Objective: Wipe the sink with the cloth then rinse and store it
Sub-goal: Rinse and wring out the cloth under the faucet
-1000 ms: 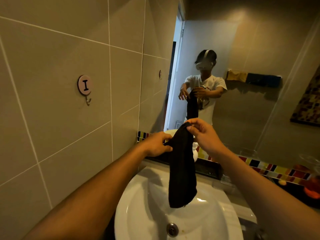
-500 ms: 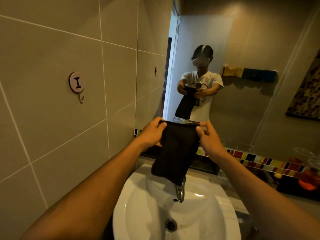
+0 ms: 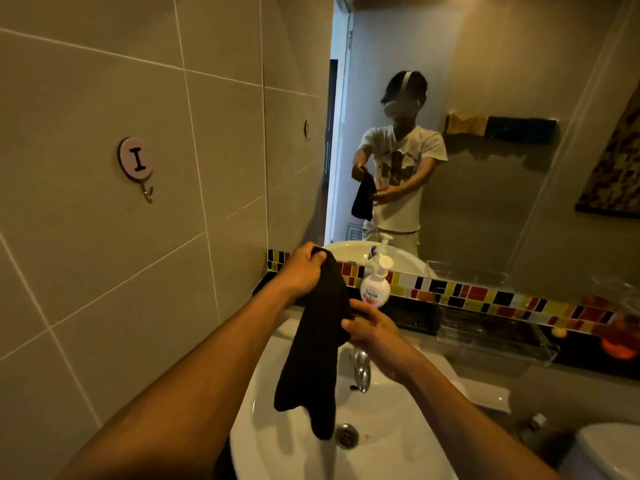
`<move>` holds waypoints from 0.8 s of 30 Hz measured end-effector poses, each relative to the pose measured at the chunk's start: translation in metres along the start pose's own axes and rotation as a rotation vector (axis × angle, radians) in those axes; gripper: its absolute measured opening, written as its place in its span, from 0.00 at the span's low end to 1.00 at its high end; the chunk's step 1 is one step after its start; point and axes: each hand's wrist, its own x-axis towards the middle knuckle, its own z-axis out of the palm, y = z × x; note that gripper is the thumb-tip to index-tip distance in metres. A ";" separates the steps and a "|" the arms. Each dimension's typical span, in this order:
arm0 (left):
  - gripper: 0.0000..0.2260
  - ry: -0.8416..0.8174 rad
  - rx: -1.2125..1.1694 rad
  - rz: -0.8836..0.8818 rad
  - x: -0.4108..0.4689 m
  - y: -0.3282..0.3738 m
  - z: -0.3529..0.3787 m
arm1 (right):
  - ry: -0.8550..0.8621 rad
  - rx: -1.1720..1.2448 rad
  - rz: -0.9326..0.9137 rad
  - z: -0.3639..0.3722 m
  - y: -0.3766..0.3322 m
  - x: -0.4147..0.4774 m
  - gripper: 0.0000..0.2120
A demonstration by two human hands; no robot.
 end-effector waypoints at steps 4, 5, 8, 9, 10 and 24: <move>0.12 0.005 0.036 -0.078 -0.003 -0.024 -0.002 | 0.136 -0.230 -0.119 -0.003 -0.020 0.000 0.16; 0.13 0.016 0.019 -0.110 -0.004 -0.032 -0.002 | 0.128 -0.396 -0.143 -0.005 -0.024 0.000 0.16; 0.16 0.057 -0.101 -0.244 -0.013 -0.057 0.003 | 0.103 -0.784 -0.221 -0.010 -0.033 0.003 0.17; 0.17 0.062 -0.180 -0.306 -0.017 -0.066 0.007 | 0.112 -0.825 -0.227 -0.010 -0.036 0.004 0.18; 0.18 0.056 -0.293 -0.368 -0.023 -0.077 0.014 | 0.127 -0.842 -0.222 -0.011 -0.038 0.004 0.19; 0.38 -0.280 -0.737 -0.462 -0.080 -0.099 0.107 | 0.242 -0.579 -0.128 -0.017 -0.048 0.004 0.20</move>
